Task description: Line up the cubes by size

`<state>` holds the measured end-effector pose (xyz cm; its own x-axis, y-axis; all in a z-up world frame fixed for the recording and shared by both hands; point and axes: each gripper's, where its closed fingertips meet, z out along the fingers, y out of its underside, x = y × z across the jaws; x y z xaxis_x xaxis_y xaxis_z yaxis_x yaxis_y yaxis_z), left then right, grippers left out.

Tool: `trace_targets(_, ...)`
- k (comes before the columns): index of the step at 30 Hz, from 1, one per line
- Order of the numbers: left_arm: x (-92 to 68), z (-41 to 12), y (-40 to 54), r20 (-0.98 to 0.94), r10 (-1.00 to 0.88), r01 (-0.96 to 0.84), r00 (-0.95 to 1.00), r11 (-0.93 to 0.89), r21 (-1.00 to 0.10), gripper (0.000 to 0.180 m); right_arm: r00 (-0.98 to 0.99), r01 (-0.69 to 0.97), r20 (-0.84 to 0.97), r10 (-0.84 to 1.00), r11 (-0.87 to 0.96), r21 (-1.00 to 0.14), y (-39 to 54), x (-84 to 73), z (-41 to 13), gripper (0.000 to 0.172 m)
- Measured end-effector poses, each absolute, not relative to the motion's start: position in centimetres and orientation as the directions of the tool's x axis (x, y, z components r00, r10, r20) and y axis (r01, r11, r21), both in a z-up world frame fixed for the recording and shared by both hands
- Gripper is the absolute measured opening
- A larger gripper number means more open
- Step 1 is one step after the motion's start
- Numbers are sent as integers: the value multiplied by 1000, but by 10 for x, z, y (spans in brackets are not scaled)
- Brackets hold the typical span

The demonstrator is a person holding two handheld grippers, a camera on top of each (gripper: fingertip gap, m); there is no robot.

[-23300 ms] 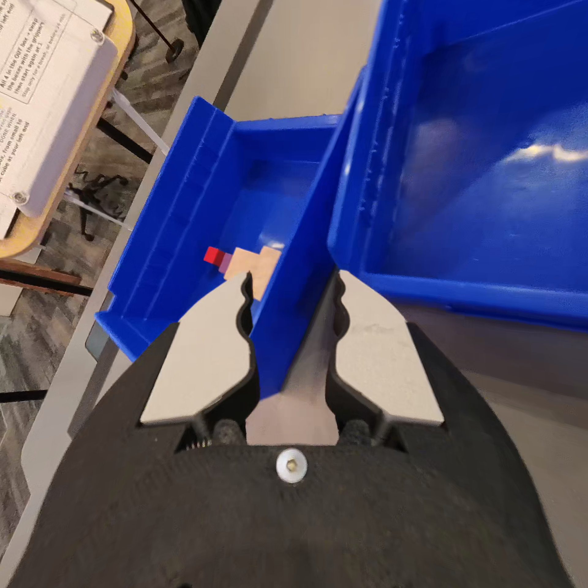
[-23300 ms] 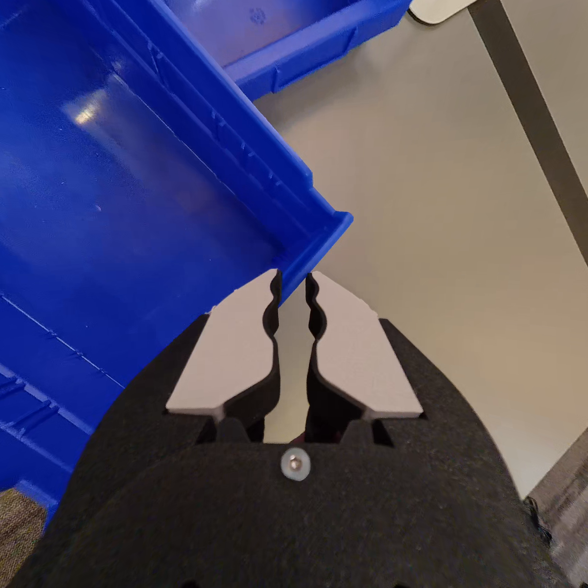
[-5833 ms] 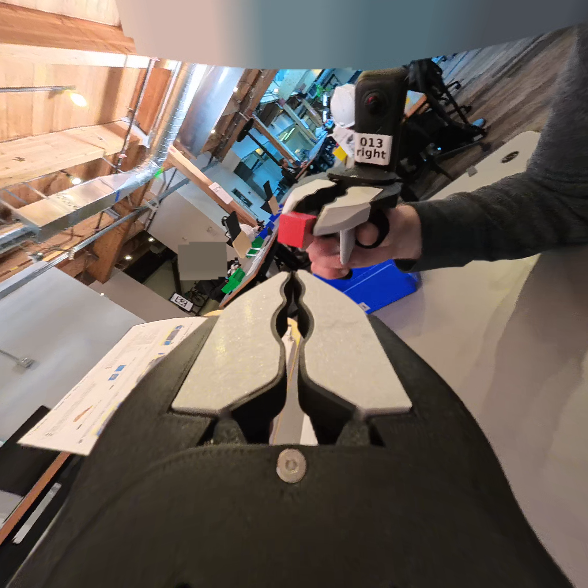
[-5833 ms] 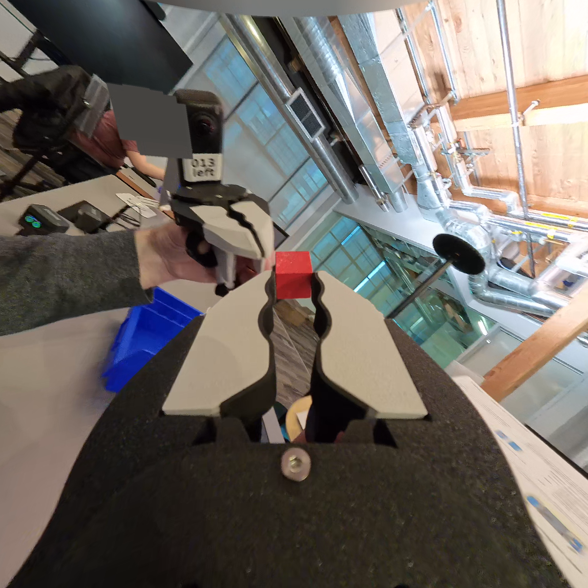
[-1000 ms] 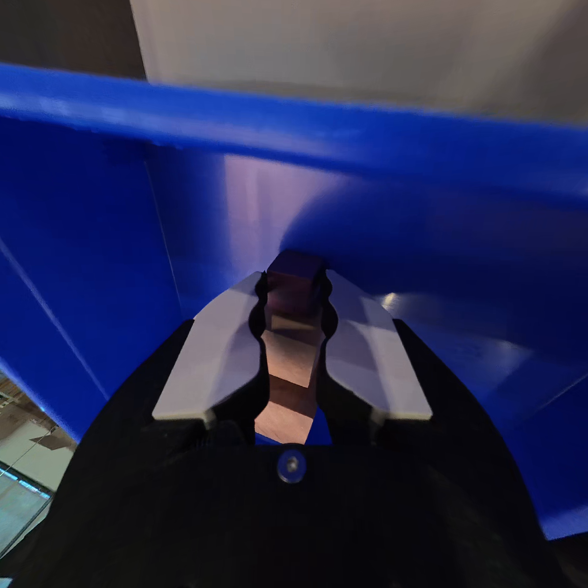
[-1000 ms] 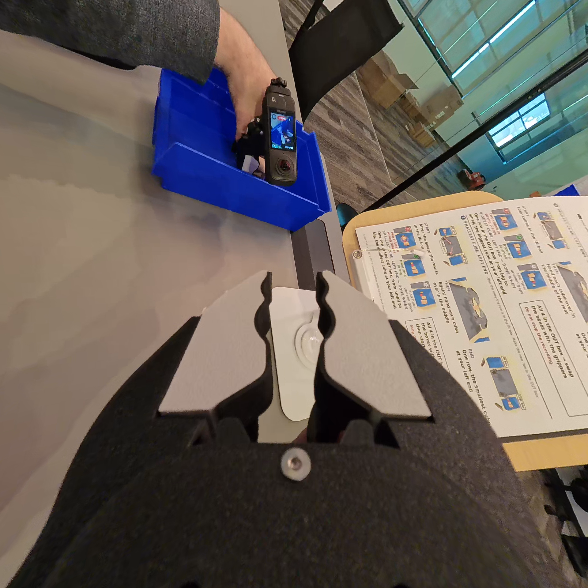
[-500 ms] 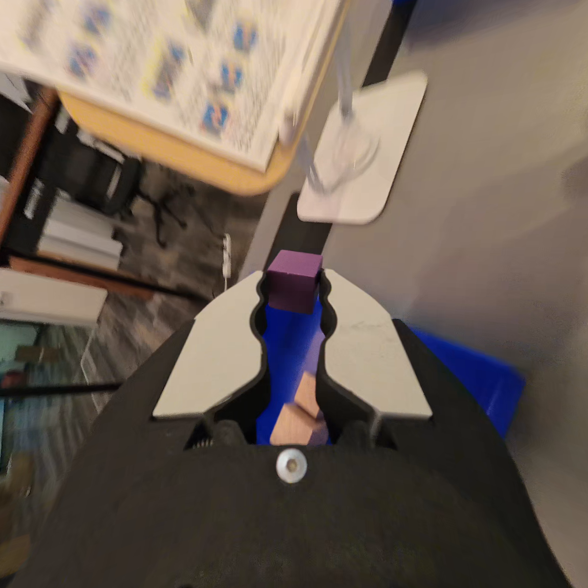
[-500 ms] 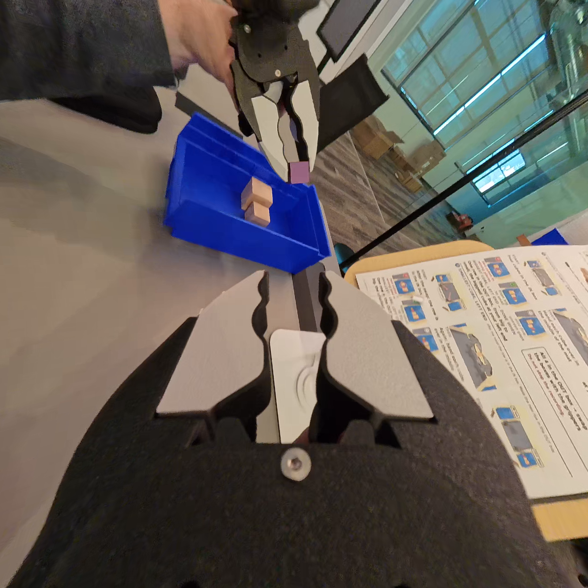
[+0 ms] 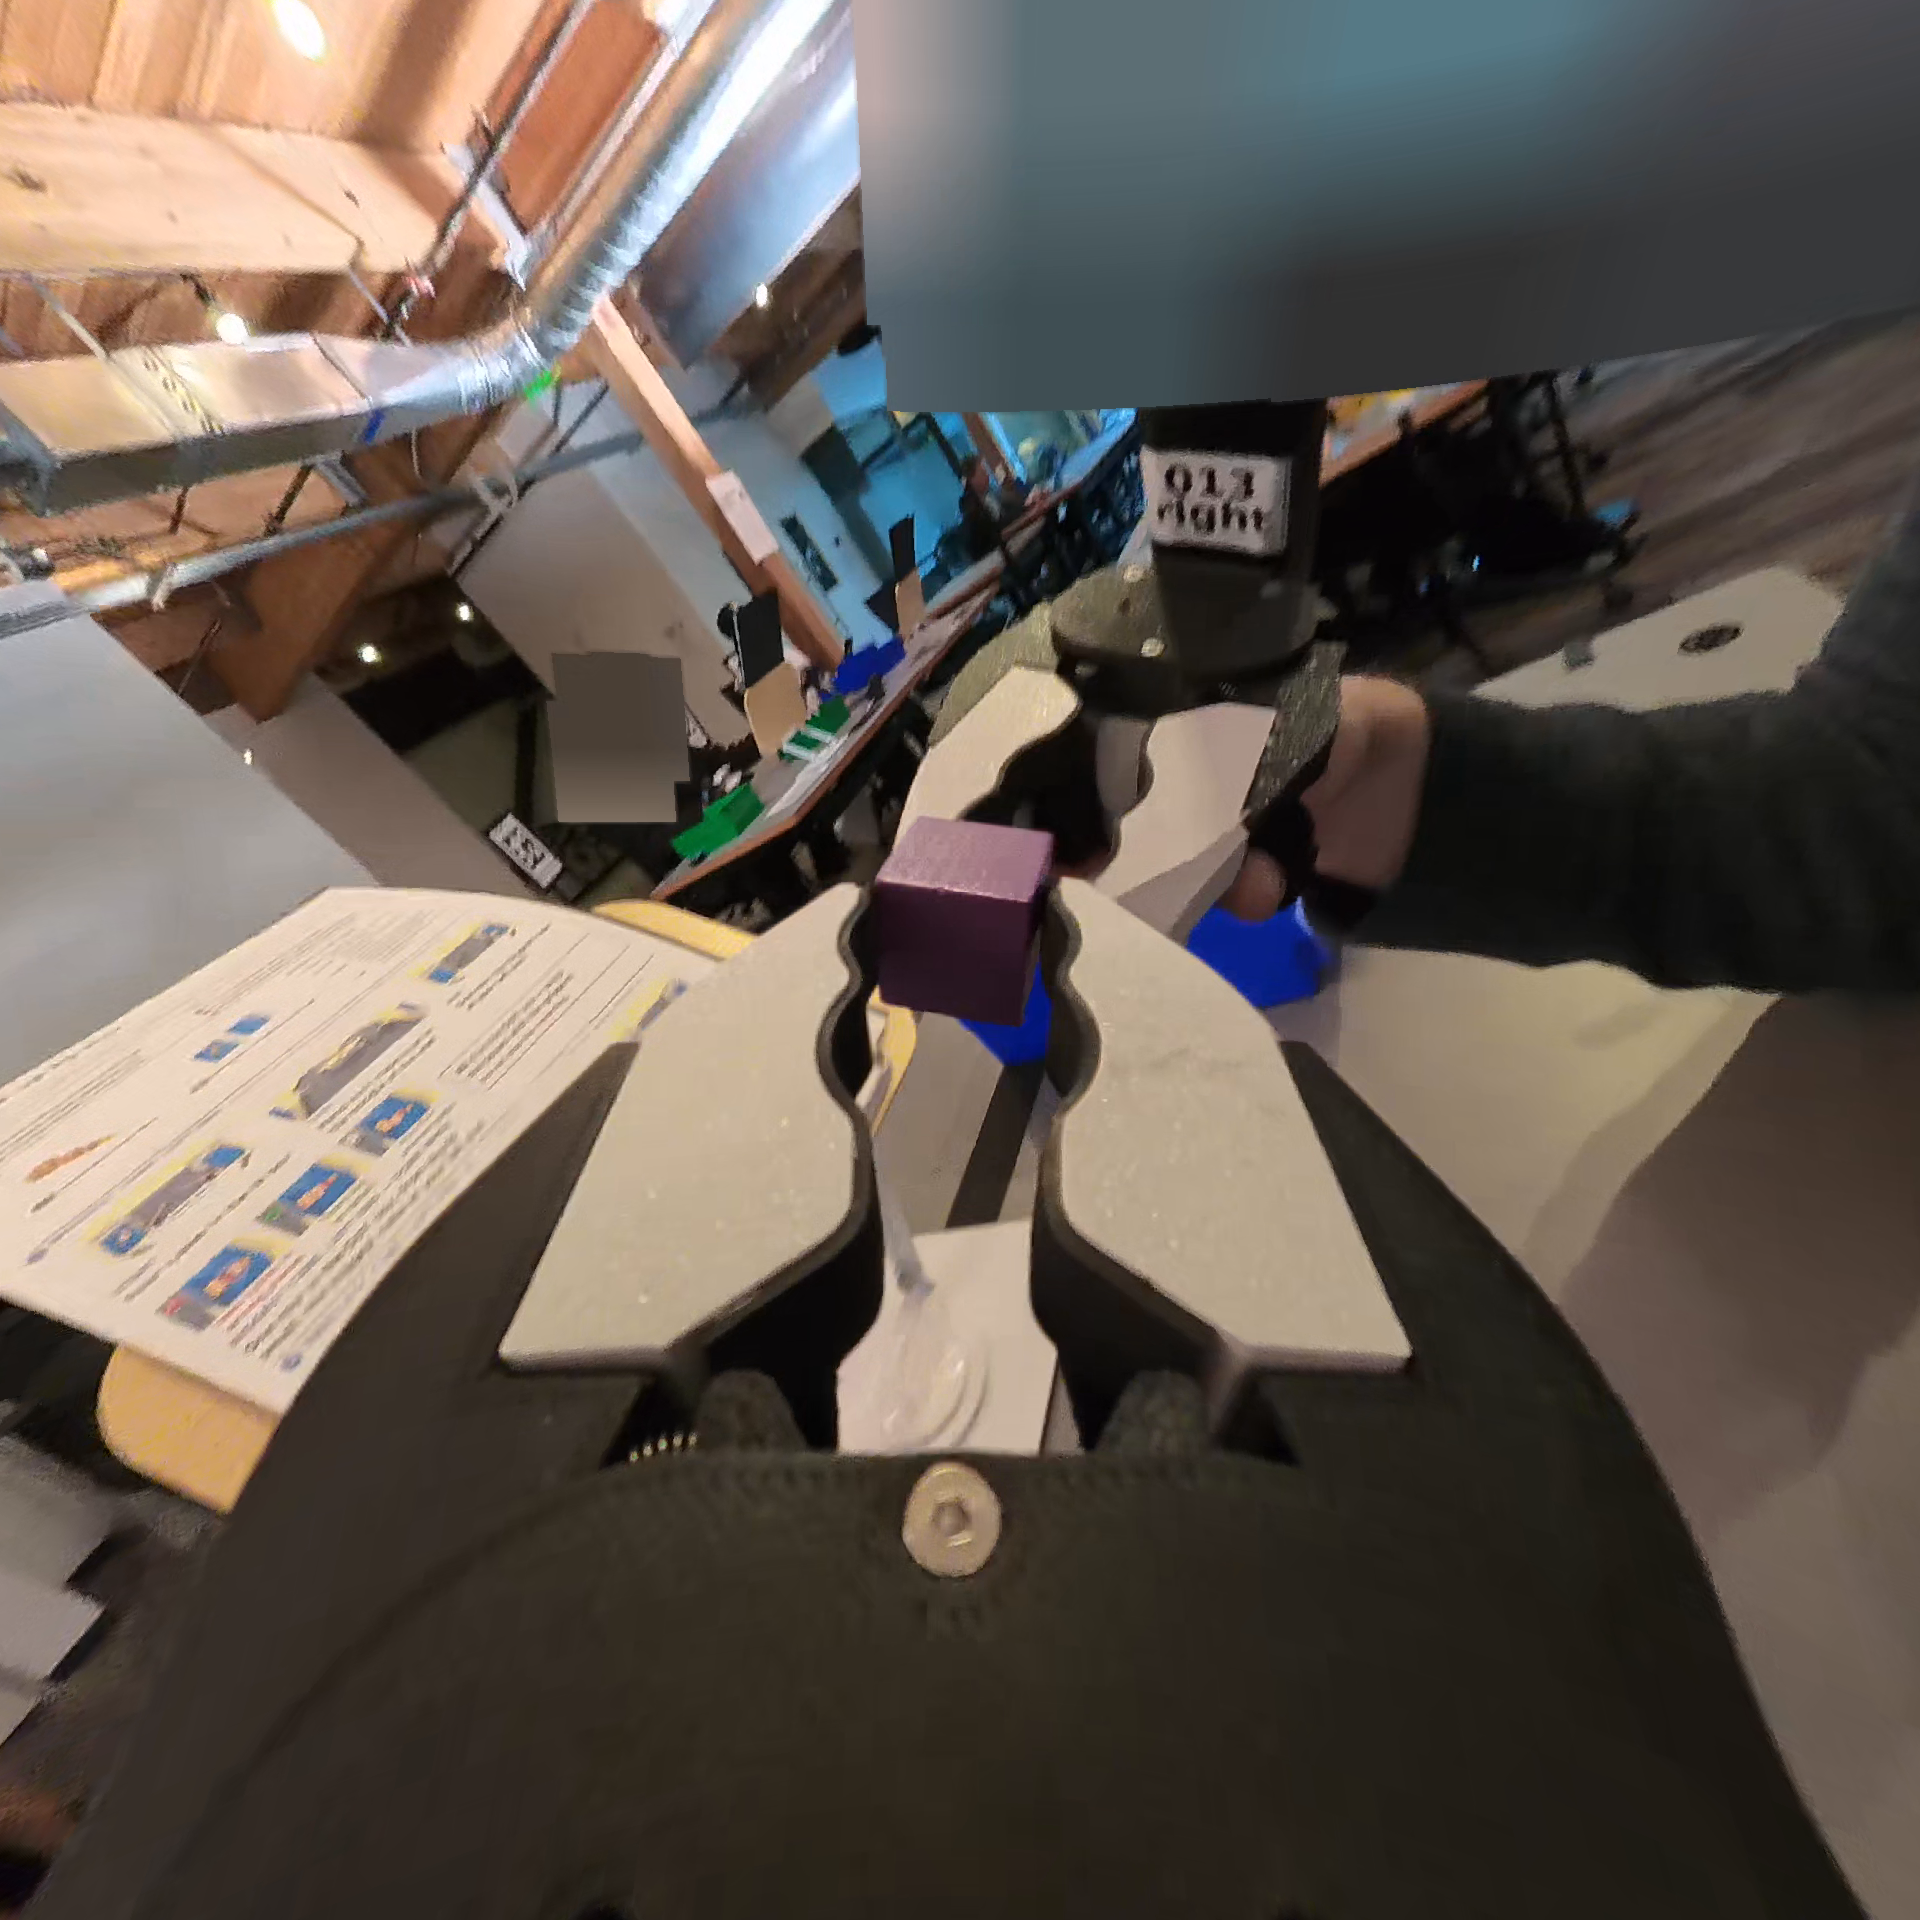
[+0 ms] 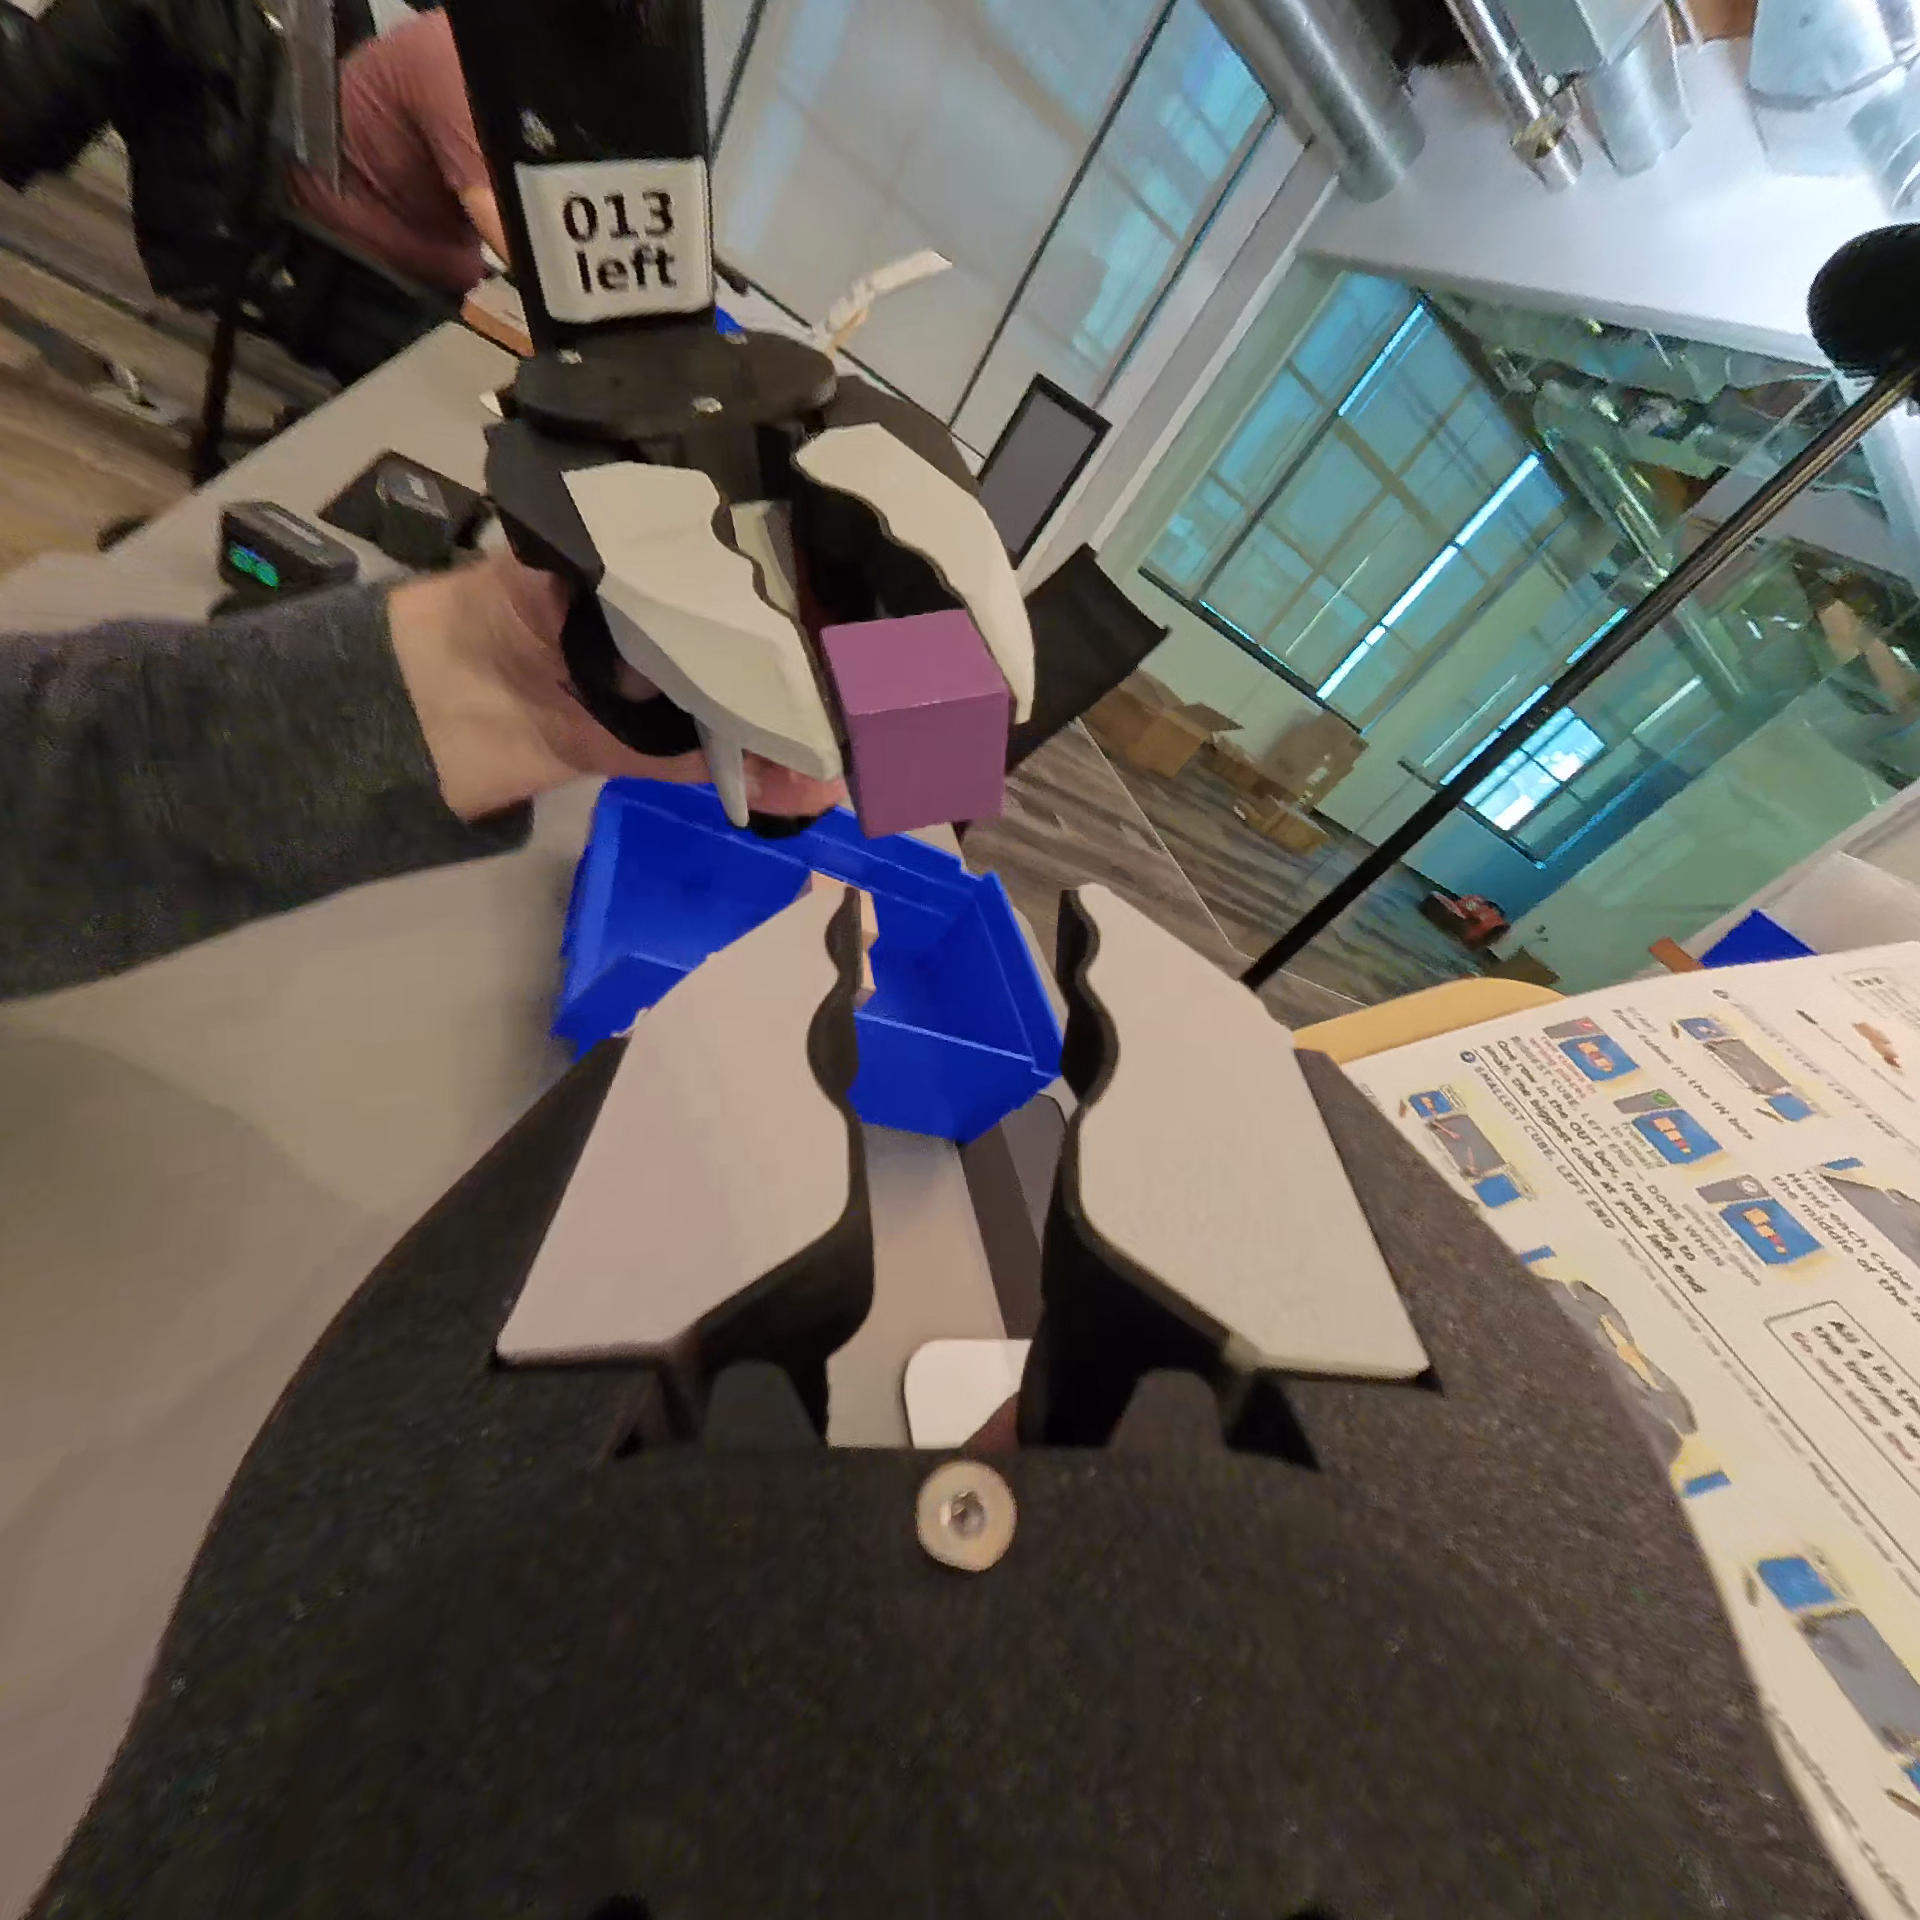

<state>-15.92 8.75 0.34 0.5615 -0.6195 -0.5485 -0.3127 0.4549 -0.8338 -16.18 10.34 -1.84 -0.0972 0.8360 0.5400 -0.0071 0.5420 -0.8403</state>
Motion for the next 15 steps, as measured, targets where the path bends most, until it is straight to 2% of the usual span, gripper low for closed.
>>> trace_targets(4,-144,13,85,-523,-658,-227,542,484,-845,28,-104,-21,544,832,545,-838,103,-156,-15,36)
trace_targets(15,-135,5,89,-512,-685,-225,518,469,-854,29,-115,-81,571,813,565,-821,94,-148,-5,35)
